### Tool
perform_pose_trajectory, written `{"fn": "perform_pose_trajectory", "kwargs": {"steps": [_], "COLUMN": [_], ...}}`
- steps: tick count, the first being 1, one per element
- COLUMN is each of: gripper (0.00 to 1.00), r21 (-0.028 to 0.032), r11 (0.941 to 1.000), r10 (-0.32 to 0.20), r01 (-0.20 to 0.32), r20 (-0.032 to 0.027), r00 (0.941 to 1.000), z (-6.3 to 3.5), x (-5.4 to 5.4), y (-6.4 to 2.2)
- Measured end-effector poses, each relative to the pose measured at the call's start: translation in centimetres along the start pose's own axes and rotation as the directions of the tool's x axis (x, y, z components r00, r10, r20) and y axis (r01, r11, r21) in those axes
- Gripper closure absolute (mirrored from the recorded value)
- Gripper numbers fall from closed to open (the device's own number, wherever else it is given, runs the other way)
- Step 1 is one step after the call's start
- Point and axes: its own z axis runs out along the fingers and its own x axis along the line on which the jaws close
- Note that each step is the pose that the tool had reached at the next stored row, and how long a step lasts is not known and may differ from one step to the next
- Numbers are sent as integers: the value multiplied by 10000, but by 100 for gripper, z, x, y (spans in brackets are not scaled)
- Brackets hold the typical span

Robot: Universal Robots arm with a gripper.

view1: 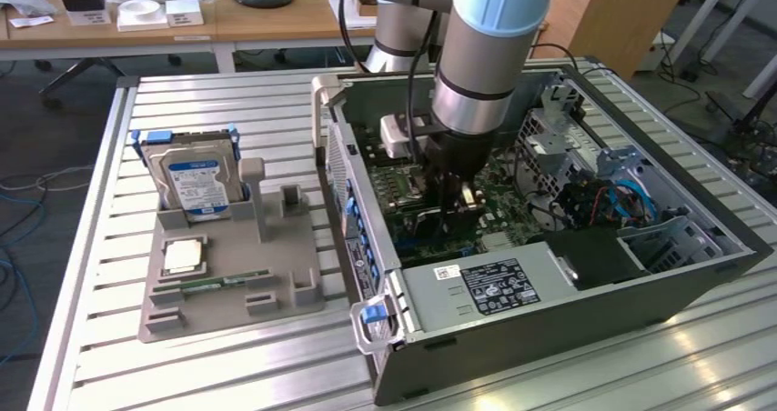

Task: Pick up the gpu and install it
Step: 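Insert the gpu into the slot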

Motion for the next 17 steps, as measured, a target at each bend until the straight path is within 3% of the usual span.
{"fn": "perform_pose_trajectory", "kwargs": {"steps": [17], "gripper": [36], "r21": [1], "r11": [10000], "r10": [0], "r01": [0], "r20": [1], "r00": [10000], "z": [-320], "x": [-6], "y": [-7]}}
